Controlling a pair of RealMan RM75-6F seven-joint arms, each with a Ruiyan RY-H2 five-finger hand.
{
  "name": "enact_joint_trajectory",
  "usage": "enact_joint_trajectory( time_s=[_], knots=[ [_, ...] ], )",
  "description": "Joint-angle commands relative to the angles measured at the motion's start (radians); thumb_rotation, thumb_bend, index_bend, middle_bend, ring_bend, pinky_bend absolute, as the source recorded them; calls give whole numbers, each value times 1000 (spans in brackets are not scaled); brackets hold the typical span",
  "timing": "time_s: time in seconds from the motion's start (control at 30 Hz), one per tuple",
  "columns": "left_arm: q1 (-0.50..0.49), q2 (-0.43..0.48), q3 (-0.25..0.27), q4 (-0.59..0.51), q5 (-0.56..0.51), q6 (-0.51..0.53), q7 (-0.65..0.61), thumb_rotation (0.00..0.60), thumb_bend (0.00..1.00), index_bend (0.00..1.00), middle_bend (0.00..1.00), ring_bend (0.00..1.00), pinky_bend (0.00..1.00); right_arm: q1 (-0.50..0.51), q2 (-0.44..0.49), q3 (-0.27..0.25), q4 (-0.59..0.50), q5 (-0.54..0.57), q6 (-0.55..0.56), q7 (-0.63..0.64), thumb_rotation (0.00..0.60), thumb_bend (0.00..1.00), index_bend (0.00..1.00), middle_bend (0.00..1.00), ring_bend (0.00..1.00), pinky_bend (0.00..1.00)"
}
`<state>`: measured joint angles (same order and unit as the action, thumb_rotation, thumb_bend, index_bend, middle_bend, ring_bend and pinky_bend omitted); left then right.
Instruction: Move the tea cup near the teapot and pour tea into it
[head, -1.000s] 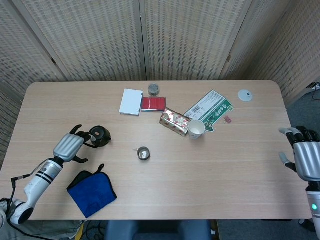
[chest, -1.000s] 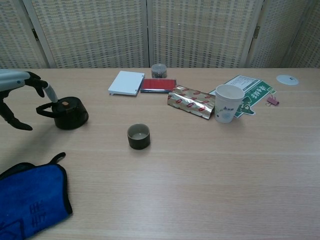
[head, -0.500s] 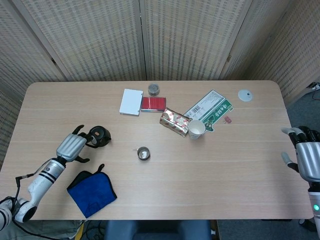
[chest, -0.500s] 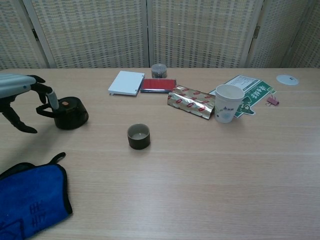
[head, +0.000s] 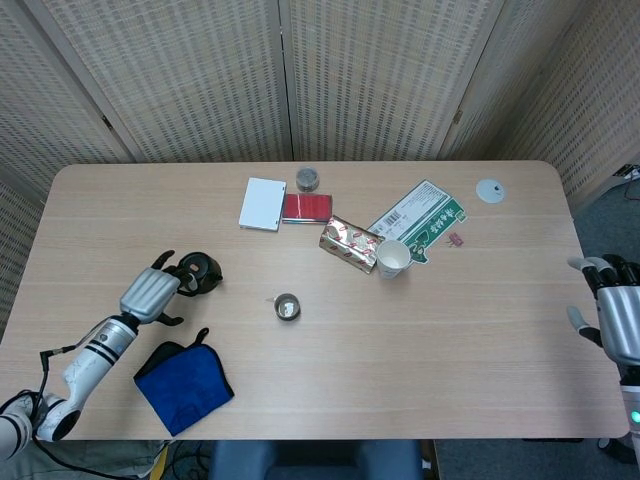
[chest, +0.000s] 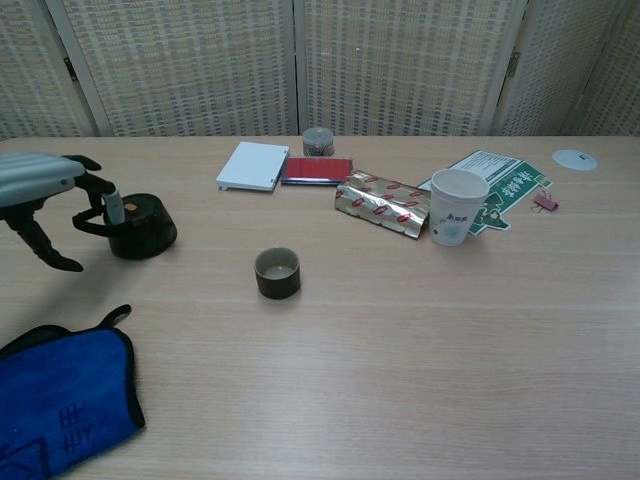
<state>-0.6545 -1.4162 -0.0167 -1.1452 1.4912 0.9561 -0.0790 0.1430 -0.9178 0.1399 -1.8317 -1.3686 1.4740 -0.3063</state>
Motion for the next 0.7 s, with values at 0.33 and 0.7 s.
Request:
enact_joint_trajectory(
  time_s=[0.33,0.7],
  knots=[
    [0,-12,1,7,-14,-12,42,600,76,423,368,320,0,-5,-2,-2,7,1,2,7,600,231,288,297,197,269],
    [2,-25,6,14,-22,-22,68,600,76,456,402,342,0,-8,-5,-2,10,3,3,11,600,231,288,297,197,269]
  ],
)
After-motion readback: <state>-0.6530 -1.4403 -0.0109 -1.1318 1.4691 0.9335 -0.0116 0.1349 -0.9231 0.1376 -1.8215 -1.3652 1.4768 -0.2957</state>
